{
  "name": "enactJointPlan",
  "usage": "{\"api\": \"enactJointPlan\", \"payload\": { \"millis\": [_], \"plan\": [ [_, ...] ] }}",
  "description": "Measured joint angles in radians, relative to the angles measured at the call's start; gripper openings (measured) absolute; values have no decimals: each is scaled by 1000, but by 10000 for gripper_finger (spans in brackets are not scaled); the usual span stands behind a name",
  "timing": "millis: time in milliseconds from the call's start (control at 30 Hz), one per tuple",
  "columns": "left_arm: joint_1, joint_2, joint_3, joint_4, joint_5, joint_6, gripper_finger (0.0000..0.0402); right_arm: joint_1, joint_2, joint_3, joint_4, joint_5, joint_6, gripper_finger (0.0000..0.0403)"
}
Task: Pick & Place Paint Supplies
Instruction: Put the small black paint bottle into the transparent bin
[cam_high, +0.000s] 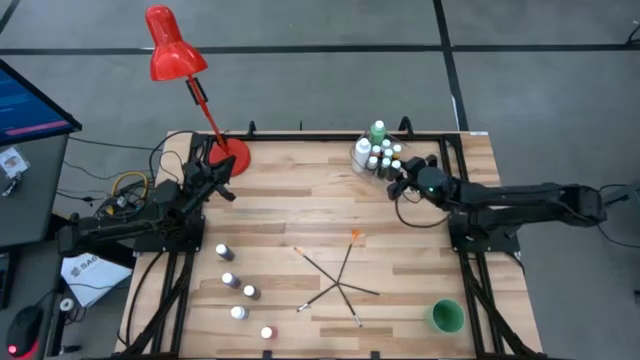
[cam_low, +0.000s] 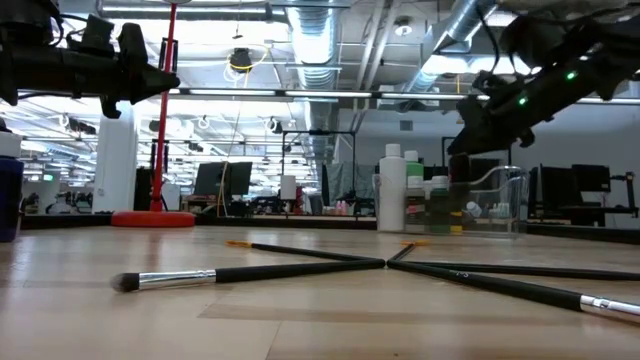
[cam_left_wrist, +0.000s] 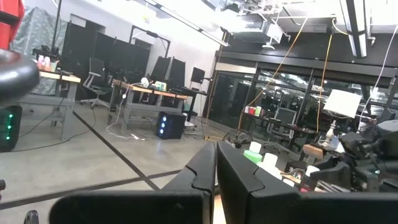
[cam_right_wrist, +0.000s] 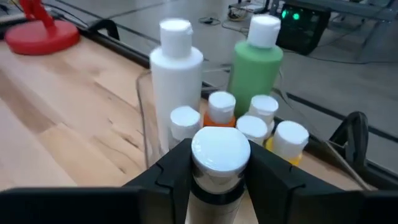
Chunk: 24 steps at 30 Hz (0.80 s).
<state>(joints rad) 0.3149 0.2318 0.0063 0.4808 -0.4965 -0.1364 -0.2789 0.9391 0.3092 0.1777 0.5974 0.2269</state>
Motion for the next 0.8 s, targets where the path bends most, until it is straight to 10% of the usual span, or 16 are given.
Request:
{"api": "enactJointPlan", "payload": {
  "millis": [800],
  "plan": [
    [0, 0, 0, 0, 0, 0, 8, -1, 332, 1, 298, -26, 0, 129]
  ]
}}
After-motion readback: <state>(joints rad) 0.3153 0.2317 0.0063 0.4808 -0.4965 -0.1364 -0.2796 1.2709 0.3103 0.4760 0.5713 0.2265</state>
